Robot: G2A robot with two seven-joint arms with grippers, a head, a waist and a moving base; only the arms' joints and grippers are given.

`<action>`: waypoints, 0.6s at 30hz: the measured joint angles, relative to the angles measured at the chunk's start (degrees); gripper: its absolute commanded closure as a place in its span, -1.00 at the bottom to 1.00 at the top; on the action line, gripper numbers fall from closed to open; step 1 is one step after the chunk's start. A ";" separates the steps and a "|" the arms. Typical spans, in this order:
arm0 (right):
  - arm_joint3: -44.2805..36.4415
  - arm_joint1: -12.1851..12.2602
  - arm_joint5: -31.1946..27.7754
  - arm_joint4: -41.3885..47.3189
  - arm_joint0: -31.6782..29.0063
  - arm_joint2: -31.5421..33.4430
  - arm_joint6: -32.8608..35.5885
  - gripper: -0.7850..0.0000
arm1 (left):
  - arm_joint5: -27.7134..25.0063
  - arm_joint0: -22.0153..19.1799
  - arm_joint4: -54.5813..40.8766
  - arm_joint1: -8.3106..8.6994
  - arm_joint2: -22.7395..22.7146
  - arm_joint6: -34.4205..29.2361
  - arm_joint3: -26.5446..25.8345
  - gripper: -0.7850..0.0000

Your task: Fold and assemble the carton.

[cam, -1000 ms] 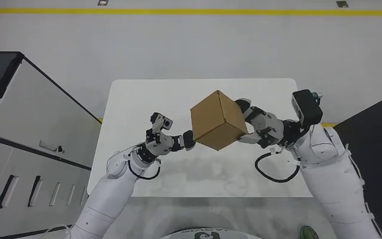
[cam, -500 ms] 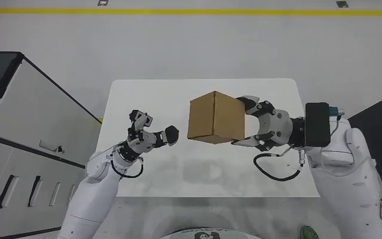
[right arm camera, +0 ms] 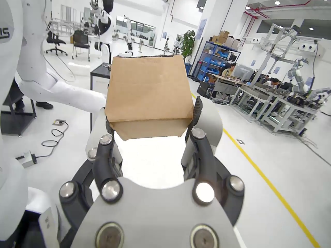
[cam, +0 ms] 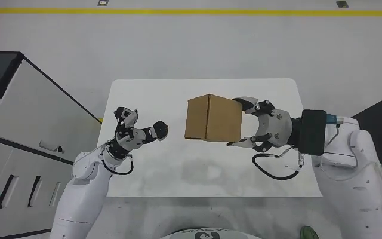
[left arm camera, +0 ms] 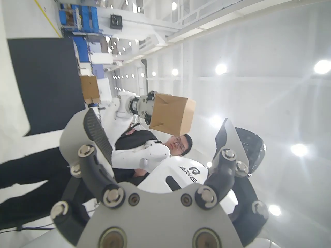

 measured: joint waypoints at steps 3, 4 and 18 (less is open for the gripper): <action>-0.64 -0.10 -0.07 -4.43 -0.36 0.99 -2.02 1.00 | -1.16 1.94 3.00 0.35 -4.10 3.58 -1.26 -1.00; -0.93 -0.13 -0.18 -6.07 -0.54 1.34 -2.86 1.00 | -1.74 2.78 4.10 0.44 -5.46 5.16 -1.99 -1.00; -5.25 0.01 -0.26 -19.04 0.13 2.42 -7.09 1.00 | -8.70 6.25 19.75 0.79 -10.21 13.65 -7.13 -1.00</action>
